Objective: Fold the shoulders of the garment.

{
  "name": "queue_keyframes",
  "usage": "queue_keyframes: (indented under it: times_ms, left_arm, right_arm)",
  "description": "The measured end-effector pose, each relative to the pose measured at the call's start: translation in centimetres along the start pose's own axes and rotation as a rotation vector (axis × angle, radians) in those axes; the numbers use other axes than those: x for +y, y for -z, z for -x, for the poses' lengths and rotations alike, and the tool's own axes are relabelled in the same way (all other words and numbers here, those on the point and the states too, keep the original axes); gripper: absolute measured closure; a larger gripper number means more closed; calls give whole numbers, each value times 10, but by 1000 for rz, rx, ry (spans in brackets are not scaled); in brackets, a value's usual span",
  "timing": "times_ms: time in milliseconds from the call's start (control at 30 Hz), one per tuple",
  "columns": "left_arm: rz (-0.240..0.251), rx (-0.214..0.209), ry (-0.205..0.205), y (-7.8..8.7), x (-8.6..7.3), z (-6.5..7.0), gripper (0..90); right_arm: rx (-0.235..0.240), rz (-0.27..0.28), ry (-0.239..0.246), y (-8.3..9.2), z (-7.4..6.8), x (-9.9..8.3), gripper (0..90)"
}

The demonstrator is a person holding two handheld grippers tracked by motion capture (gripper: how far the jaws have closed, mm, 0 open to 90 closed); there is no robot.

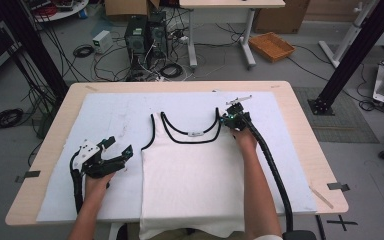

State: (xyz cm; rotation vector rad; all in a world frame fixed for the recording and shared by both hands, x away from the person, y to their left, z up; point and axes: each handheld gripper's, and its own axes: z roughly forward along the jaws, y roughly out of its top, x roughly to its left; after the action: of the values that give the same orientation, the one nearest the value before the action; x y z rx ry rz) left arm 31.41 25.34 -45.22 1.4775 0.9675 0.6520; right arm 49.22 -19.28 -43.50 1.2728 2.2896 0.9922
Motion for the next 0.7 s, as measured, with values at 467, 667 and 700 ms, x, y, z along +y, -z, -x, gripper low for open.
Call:
queue_keyframes:
  times_ms: [467,667,700]
  left_arm:
    - [-21,-10,-18,1,0,4,193]
    - [-19,3,1,2,1,1,193]
    - [-19,3,1,2,1,1,193]
  right_arm:
    - [105,147,149,57,-23,-12,861]
    - [174,128,144,64,-33,-22,858]
    - [174,128,144,64,-33,-22,858]
